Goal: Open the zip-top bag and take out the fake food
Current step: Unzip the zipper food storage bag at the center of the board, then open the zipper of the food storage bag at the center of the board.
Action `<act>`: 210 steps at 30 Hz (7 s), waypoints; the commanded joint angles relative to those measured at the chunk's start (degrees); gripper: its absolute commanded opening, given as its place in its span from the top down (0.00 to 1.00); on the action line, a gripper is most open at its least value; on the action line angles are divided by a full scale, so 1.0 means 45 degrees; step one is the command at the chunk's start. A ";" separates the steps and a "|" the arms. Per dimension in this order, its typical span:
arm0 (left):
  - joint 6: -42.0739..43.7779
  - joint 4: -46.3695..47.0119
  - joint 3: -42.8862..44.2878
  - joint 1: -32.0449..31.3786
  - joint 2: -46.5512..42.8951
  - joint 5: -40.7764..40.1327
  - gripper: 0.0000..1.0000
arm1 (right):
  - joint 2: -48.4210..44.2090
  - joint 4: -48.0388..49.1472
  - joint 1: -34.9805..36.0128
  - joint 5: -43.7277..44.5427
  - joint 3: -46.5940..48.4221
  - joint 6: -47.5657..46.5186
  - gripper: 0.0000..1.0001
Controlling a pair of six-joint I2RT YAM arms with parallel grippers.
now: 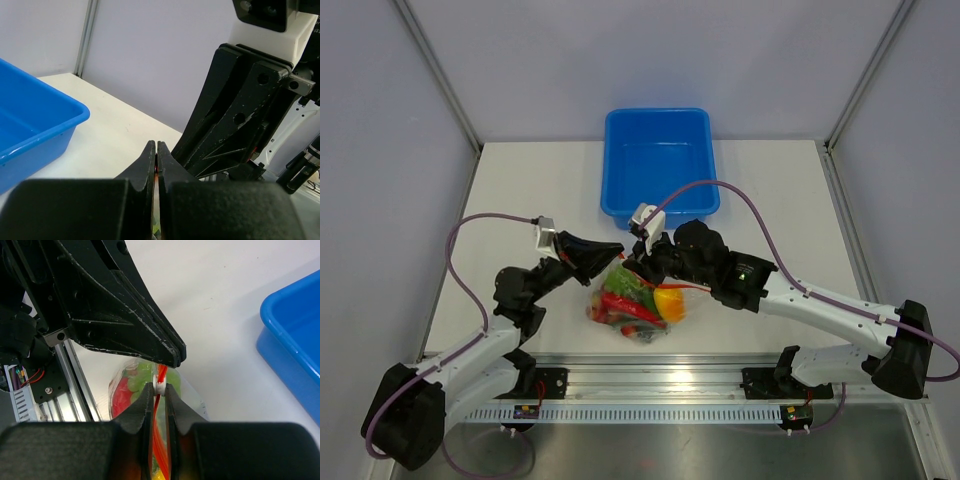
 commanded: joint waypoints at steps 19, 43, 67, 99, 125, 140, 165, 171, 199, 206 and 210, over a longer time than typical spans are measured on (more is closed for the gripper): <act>0.1179 -0.3764 -0.0379 0.0033 -0.4141 -0.5241 1.00 | 0.0784 -0.1743 0.0005 0.0008 0.1206 -0.0862 1.00; 0.1120 -0.9582 0.0655 0.0092 -0.5566 -1.0573 1.00 | 0.0198 -0.7641 0.0005 0.1843 0.3568 -0.0143 1.00; 0.1628 -0.6775 -0.0477 0.0092 -0.6642 -0.8428 1.00 | -0.0466 -0.6065 0.0025 0.1747 0.3141 0.0388 0.37; 0.2078 -0.5718 -0.0321 0.0092 -0.6075 -0.6570 1.00 | 0.2015 -0.2312 0.0025 0.0125 0.2887 -0.1352 0.43; 0.1922 -0.8450 0.0773 0.0092 -0.5938 -0.8599 0.96 | 0.2541 -0.2837 0.0025 -0.2645 0.4133 0.1302 1.00; -0.0613 -1.4291 0.1886 0.0092 -0.8514 -1.4577 0.01 | 0.3830 -0.2370 0.0005 -0.2610 0.5796 0.4252 1.00; -0.3800 -1.5602 0.4603 0.0072 -0.4239 -1.0028 0.01 | 0.1080 0.1517 -0.0229 0.1709 0.0546 0.5838 1.00; -0.4446 -1.4585 0.4250 0.0053 -0.4085 -0.8739 0.01 | 0.0062 0.2117 -0.0229 0.1962 -0.0881 0.4451 1.00; -0.1419 -1.7943 0.8720 -0.2193 0.1404 -0.7586 0.01 | 0.0901 0.2825 -0.0190 0.1044 -0.1117 0.4313 1.00; -0.1360 -1.7808 0.8683 -0.2252 0.2030 -0.7293 0.11 | 0.0823 0.2962 -0.0190 0.1200 -0.1255 0.4332 1.00; -0.1399 -1.7788 0.8566 -0.2252 0.2069 -0.7293 0.21 | 0.0862 0.2962 -0.0171 0.1200 -0.1196 0.4313 1.00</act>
